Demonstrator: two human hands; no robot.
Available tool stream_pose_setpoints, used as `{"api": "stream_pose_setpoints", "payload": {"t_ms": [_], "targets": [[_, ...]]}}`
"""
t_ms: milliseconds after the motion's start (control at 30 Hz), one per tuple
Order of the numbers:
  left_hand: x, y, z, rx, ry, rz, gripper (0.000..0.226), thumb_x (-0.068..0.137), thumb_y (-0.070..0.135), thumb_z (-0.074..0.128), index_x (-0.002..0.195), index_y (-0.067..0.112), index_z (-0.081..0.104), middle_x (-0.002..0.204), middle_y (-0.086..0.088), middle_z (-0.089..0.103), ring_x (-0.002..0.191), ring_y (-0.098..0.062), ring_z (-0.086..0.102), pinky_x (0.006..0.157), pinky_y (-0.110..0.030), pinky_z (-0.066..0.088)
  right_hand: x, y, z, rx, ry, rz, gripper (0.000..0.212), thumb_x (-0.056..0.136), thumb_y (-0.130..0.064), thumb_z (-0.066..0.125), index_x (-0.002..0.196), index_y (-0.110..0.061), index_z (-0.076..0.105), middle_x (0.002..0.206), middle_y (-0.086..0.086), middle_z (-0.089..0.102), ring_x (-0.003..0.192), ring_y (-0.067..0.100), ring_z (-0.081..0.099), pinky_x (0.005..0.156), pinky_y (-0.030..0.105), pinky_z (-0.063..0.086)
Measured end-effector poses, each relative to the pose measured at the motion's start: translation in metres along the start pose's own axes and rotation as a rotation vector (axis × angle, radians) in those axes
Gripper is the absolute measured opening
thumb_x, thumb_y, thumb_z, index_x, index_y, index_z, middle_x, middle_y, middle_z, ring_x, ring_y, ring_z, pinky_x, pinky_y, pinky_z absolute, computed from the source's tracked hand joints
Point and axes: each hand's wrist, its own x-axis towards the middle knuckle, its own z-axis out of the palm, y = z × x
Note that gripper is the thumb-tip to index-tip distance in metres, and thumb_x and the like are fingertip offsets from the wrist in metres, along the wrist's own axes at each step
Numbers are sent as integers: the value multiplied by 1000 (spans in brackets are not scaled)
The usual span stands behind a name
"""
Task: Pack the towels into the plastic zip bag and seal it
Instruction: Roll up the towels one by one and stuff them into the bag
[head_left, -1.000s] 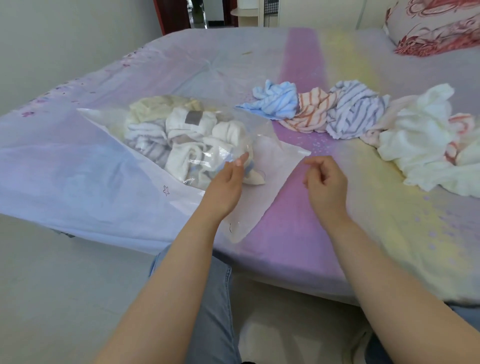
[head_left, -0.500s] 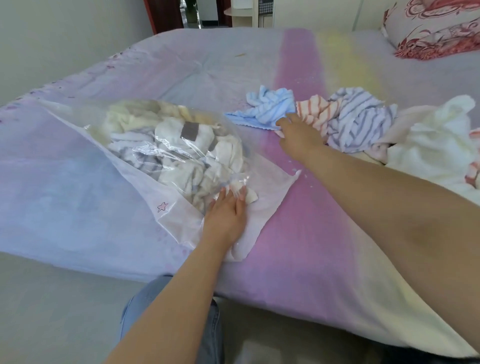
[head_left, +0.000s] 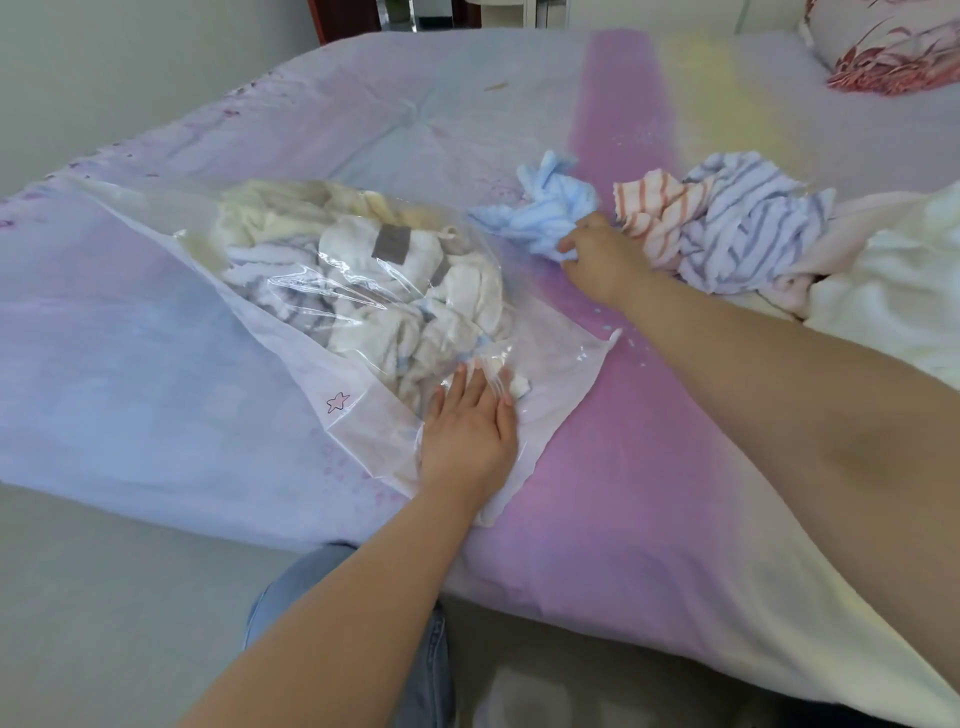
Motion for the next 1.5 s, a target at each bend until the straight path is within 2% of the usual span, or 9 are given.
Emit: {"api": "stream_pose_setpoints", "payload": {"t_ms": [100, 233, 600, 733, 833, 1000, 1167, 1333, 1500], "targets": [[-1, 1, -4, -36, -5, -1, 73, 88, 45, 0, 150, 26, 33, 157, 0, 33, 150, -21, 16, 120, -39, 8, -54, -20, -11, 136, 137, 10, 22, 85, -16, 54, 103, -17, 68, 115, 10, 61, 104, 30, 58, 79, 34, 45], [-7, 3, -14, -75, -27, 4, 71, 88, 46, 3, 151, 28, 30, 157, -2, 33, 149, -22, 16, 120, -39, 8, -122, -32, -23, 451, 51, 148, 58, 82, -15, 63, 134, -13, 38, 119, 3, 52, 99, 20, 52, 78, 32, 42], [-37, 8, -69, -693, -246, -100, 46, 105, 41, 20, 146, 34, 39, 155, 9, 34, 145, -9, 24, 116, -27, 17, -244, -60, -131, 286, -676, -92, 31, 73, -37, 78, 81, -12, 63, 70, -1, 60, 63, 13, 51, 62, 32, 42], [-51, 19, -96, -895, -203, -74, 43, 105, 39, 22, 143, 37, 43, 150, 17, 38, 139, 1, 30, 116, -25, 19, -228, -64, -130, 51, -521, -164, 36, 68, -47, 78, 86, -19, 65, 104, 7, 65, 95, 27, 59, 82, 42, 49], [-52, 17, -113, -1001, -176, -81, 42, 100, 40, 25, 134, 44, 48, 147, 20, 41, 138, 2, 33, 119, -32, 22, -203, -59, -109, 13, -480, -112, 50, 66, -53, 77, 109, -30, 66, 158, 6, 12, 141, 34, 18, 113, 49, 26], [-50, 17, -135, -1072, -164, -121, 31, 91, 49, 39, 118, 52, 55, 126, 35, 51, 129, 10, 42, 117, -30, 25, -198, -63, -55, 71, -515, -102, 63, 65, -65, 54, 113, -24, 62, 117, 9, 53, 115, 32, 46, 96, 39, 39], [-48, 19, -142, -1115, -142, -150, 44, 100, 43, 36, 142, 36, 44, 131, 31, 45, 126, 10, 39, 115, -27, 22, -234, -57, -39, 431, -69, 98, 20, 79, -46, 47, 85, -27, 50, 85, -6, 55, 82, 16, 54, 70, 31, 40], [-48, 28, -161, -1074, -142, -161, 45, 94, 56, 39, 138, 46, 45, 143, 30, 40, 135, 6, 33, 119, -35, 20, -295, -77, -75, 583, 70, 290, 64, 86, -27, 63, 138, -32, 27, 133, -3, 53, 106, 30, 59, 78, 33, 42], [-65, 46, -184, -844, 7, -53, 46, 103, 38, 28, 148, 29, 38, 155, 17, 31, 144, 0, 22, 121, -30, 15, -306, -125, -93, 328, -53, -9, 57, 81, -29, 60, 132, -33, 35, 123, -4, 55, 102, 26, 57, 70, 30, 36]]}}
